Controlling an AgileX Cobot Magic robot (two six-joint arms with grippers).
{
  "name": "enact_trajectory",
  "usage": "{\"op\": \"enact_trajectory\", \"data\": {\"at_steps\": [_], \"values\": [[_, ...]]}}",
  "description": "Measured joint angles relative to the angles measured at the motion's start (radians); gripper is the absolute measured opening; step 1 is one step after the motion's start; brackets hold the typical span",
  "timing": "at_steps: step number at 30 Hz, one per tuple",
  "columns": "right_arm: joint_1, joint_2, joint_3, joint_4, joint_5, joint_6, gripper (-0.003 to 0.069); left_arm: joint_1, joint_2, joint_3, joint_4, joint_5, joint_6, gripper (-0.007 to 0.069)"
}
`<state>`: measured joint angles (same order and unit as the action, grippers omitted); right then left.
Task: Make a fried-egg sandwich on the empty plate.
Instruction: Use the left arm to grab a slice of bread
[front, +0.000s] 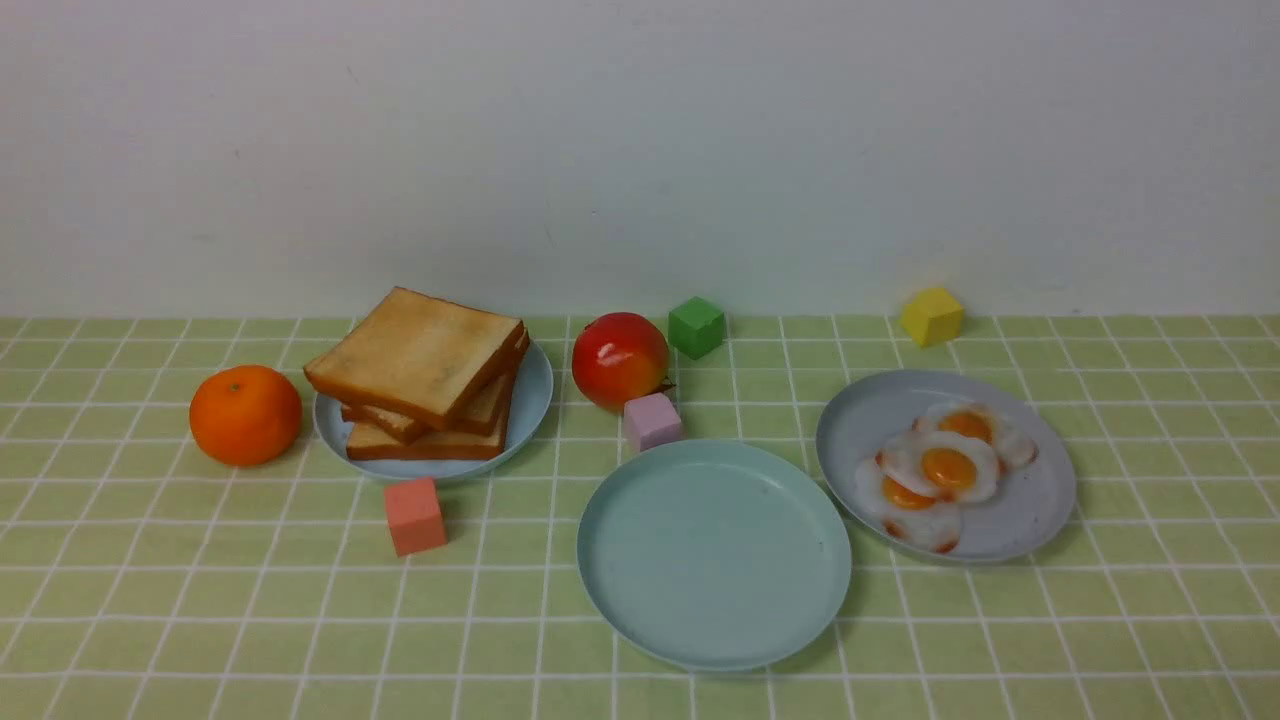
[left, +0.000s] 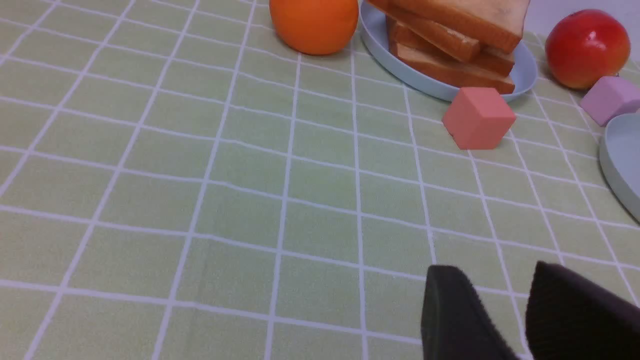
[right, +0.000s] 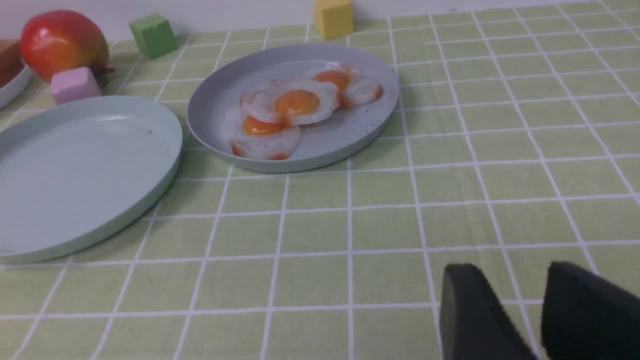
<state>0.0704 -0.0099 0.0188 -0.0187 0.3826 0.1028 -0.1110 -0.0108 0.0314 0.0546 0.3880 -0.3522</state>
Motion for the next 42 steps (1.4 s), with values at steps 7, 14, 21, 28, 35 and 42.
{"op": "enact_trajectory", "data": {"at_steps": [7,14,21,28,35,42], "values": [[0.000,0.000,0.000,0.000,0.000,0.000,0.0241,0.000,0.000,0.000,0.008,0.000,0.000,0.0238],[0.000,0.000,0.000,0.000,0.000,0.000,0.0241,0.000,0.000,0.000,0.019,0.000,0.000,0.0238],[0.000,0.000,0.000,-0.014,0.000,0.000,0.0241,0.000,0.000,0.000,0.031,-0.002,0.000,0.0238],[0.000,0.000,0.002,-0.018,-0.021,0.000,0.0241,0.000,0.000,0.000,0.040,-0.020,0.000,0.0238],[0.000,0.000,0.007,-0.019,-0.100,0.000,0.0241,0.000,0.000,0.000,0.036,-0.083,0.000,0.0238],[0.000,0.000,0.007,-0.019,-0.234,0.000,0.0241,0.000,0.000,0.000,0.000,-0.232,-0.020,0.0238]]}}
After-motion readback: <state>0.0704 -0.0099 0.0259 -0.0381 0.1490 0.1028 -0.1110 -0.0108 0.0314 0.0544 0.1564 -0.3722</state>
